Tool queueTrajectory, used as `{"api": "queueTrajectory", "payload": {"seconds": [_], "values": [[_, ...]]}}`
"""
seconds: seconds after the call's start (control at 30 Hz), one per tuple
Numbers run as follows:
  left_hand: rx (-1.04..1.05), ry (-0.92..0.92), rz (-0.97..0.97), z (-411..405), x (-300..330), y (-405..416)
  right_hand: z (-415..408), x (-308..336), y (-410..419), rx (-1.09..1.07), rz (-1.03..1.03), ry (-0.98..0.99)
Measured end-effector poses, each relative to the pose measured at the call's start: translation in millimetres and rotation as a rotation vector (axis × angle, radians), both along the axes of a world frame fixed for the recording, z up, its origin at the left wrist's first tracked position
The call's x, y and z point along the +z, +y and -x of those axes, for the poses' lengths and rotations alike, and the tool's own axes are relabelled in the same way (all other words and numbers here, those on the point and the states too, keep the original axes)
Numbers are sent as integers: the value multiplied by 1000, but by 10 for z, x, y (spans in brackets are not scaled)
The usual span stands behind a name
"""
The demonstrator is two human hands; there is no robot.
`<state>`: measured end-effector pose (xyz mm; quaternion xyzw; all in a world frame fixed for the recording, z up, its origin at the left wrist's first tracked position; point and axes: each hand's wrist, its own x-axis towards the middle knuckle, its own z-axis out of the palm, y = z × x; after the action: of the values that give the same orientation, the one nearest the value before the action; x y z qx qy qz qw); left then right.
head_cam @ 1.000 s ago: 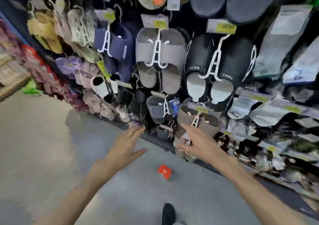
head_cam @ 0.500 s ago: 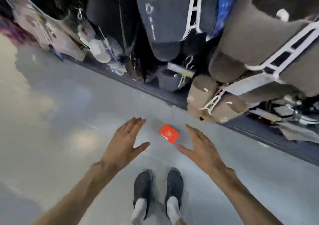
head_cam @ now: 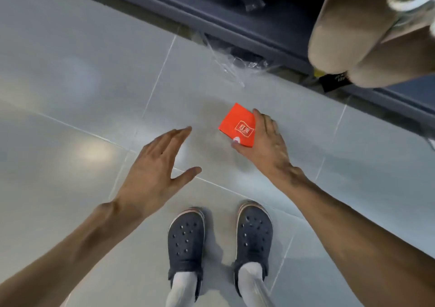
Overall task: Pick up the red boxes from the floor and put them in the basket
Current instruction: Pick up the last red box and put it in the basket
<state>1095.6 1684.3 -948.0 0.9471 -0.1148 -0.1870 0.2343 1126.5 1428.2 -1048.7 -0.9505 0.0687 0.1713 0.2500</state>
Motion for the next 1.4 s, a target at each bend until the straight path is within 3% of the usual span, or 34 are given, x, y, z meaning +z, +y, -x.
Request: {"api": "queueTrajectory", "payload": {"seconds": [0.13, 0.23, 0.6, 0.8, 0.97, 1.2, 1.4], "values": [[-56, 38, -20, -61, 109, 28, -28, 195, -19, -41, -8, -1], [-125, 34, -24, -281, 586, 3, 18, 858, -161, -90, -46, -6], [-463, -166, 82, -1143, 3769, -776, 235, 4889, -1022, -243, -79, -62], [-582, -244, 122, -928, 5813, -1352, 718, 7177, -1504, -415, -89, -158], [-782, -374, 216, -649, 7186, -2147, 1433, 8622, -1985, -516, -28, -284], [-1049, -488, 368, -130, 8457, -3766, 2642, 9959, -2852, -716, 99, -434], [-1250, -509, 445, 645, 8794, -5461, 3720, 10372, -3892, -935, 209, -484]]}}
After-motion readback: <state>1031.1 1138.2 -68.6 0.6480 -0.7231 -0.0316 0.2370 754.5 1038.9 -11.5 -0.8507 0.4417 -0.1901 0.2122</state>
